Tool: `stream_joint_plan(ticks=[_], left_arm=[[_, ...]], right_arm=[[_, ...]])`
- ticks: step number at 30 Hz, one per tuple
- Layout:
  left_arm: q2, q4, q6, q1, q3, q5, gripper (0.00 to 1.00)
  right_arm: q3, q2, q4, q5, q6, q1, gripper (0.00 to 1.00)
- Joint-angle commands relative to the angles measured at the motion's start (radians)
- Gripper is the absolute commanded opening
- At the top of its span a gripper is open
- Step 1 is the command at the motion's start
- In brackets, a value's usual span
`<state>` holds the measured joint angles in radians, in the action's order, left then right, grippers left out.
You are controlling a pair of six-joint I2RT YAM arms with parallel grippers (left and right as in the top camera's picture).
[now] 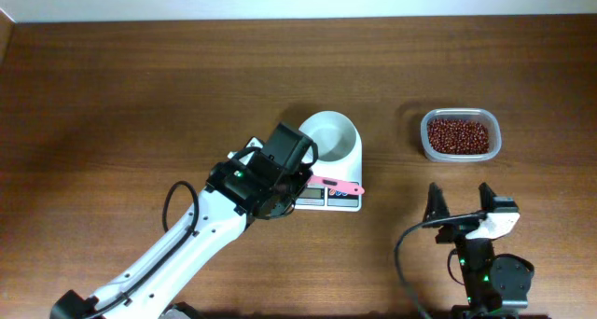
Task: Scoop and weigh 50g on scale
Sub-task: 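Carry the pink scoop right, holding it above the scale front, then raise the right gripper and move it toward the scoop handle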
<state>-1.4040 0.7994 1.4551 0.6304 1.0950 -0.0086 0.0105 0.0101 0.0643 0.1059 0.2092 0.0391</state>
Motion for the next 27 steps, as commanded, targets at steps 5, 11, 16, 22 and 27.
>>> stream_joint_plan(ticks=[5,11,16,22,27], left_arm=[[0.013,0.003,-0.021,0.005,0.013,-0.014,0.00],[0.013,0.002,-0.021,0.005,0.013,-0.014,0.00],[0.013,0.002,-0.021,0.005,0.013,-0.014,0.00],[0.013,0.002,-0.021,0.005,0.013,-0.014,0.00],[0.013,0.002,-0.021,0.005,0.013,-0.014,0.00]], right_arm=[[-0.005,-0.006,-0.017,0.402,0.424,-0.005,0.99],[-0.005,-0.006,-0.015,0.745,0.716,-0.005,0.99],[-0.005,-0.006,-0.015,0.878,0.825,-0.005,0.99],[-0.005,-0.006,-0.046,0.809,0.700,-0.005,0.99],[0.035,0.003,-0.067,0.799,0.658,-0.004,0.99]])
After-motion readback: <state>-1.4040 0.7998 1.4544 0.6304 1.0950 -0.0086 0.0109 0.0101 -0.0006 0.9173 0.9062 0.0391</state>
